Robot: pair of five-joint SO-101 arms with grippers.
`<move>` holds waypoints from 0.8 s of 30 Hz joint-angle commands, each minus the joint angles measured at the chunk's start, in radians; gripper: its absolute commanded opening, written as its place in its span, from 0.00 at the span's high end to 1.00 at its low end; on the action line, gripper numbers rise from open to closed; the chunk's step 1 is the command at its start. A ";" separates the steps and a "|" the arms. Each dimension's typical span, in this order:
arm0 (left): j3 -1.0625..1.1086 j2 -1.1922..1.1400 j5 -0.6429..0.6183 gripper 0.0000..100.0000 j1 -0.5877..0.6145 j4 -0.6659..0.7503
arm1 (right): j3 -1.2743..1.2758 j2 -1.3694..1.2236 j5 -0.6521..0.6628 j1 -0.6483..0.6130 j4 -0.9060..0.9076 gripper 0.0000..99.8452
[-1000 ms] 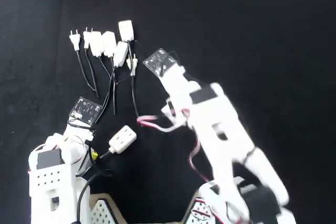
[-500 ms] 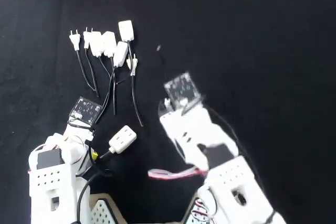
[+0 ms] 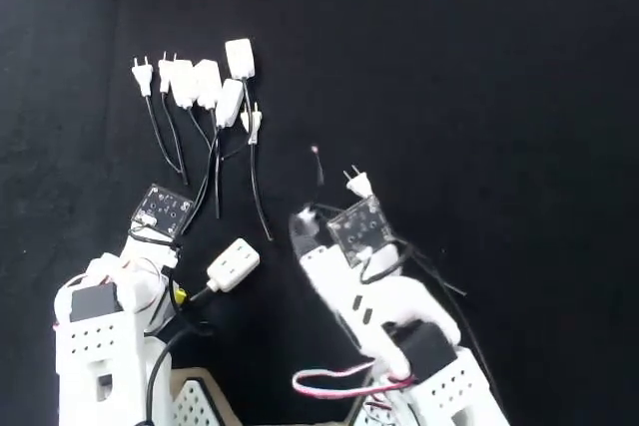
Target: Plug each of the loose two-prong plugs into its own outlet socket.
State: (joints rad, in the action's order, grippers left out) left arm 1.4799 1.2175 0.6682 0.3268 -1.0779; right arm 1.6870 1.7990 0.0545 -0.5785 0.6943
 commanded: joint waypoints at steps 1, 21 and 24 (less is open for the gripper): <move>-0.007 0.008 0.006 0.75 -0.013 -0.008 | -0.005 0.085 -0.012 -0.112 -0.049 0.99; -0.007 0.008 0.005 0.75 -0.012 -0.008 | -0.380 -0.816 -0.135 0.118 -0.419 0.99; -0.007 0.008 0.005 0.75 -0.012 -0.008 | -0.533 -1.041 -0.141 0.112 -0.377 0.99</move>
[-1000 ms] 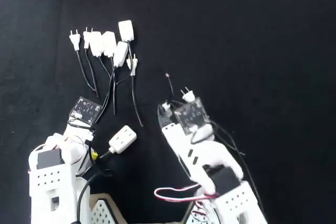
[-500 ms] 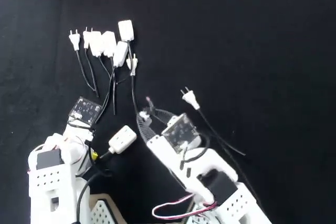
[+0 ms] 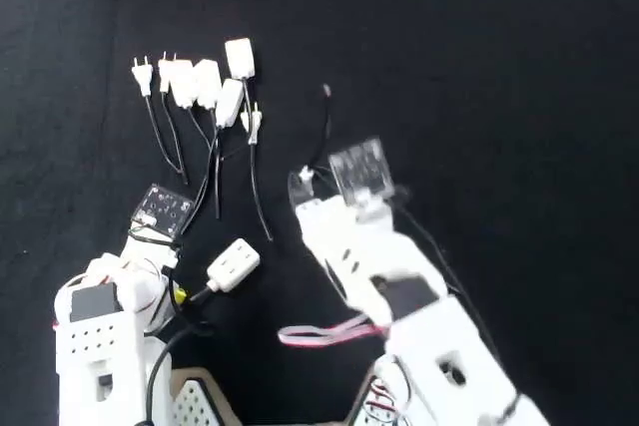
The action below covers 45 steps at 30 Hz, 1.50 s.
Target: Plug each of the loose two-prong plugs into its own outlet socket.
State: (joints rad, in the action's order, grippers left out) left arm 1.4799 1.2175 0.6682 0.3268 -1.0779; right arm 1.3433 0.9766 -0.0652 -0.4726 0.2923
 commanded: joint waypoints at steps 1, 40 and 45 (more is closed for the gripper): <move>-0.007 0.008 0.005 0.75 -0.012 -0.008 | -0.216 -0.268 -0.020 0.006 0.015 0.99; -0.007 0.008 0.006 0.75 -0.012 -0.006 | 0.329 -0.564 0.287 -0.249 -1.257 0.99; -0.007 0.008 0.006 0.75 -0.012 -0.006 | 0.326 -0.479 0.281 -0.206 -1.112 0.99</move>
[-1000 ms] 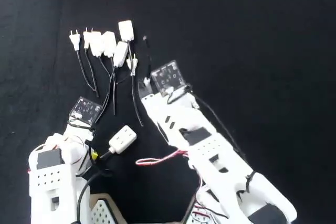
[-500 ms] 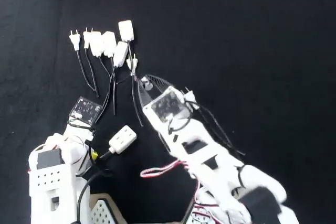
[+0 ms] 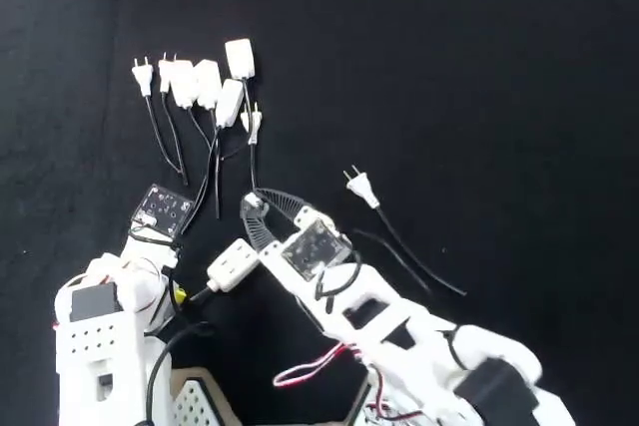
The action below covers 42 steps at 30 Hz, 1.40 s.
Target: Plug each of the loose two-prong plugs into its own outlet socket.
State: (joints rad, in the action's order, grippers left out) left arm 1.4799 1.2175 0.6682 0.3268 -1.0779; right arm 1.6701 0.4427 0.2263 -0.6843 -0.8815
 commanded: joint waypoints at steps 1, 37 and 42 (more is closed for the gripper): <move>-0.007 0.008 0.006 0.75 -0.012 -0.006 | -0.001 0.071 -0.011 -0.009 0.100 0.99; -0.007 0.008 0.006 0.75 -0.010 -0.005 | -0.001 -0.027 -0.097 -0.130 0.186 0.99; -0.007 0.008 0.006 0.75 -0.010 -0.005 | -0.001 -0.059 -0.129 -0.130 0.158 0.99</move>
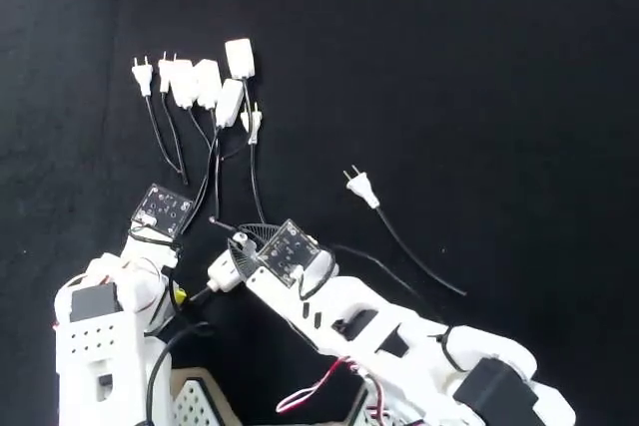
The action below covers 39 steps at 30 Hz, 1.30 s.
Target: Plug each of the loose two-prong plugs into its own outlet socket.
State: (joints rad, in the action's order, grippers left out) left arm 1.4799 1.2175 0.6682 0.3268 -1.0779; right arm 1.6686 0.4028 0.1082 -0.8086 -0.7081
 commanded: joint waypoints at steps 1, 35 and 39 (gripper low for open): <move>-0.007 0.008 0.006 0.75 -0.010 -0.005 | 0.001 -0.019 -0.011 -0.006 -0.014 0.99; -0.007 0.008 0.005 0.75 -0.010 -0.006 | -0.182 -0.162 0.051 0.292 -0.192 0.99; -0.007 0.008 0.005 0.75 -0.010 -0.006 | -0.147 -0.202 0.051 0.270 -0.218 0.99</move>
State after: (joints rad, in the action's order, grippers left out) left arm 1.4799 1.2175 0.6682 0.3268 -1.0779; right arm 1.5136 0.2110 0.1665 -0.5217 -0.8876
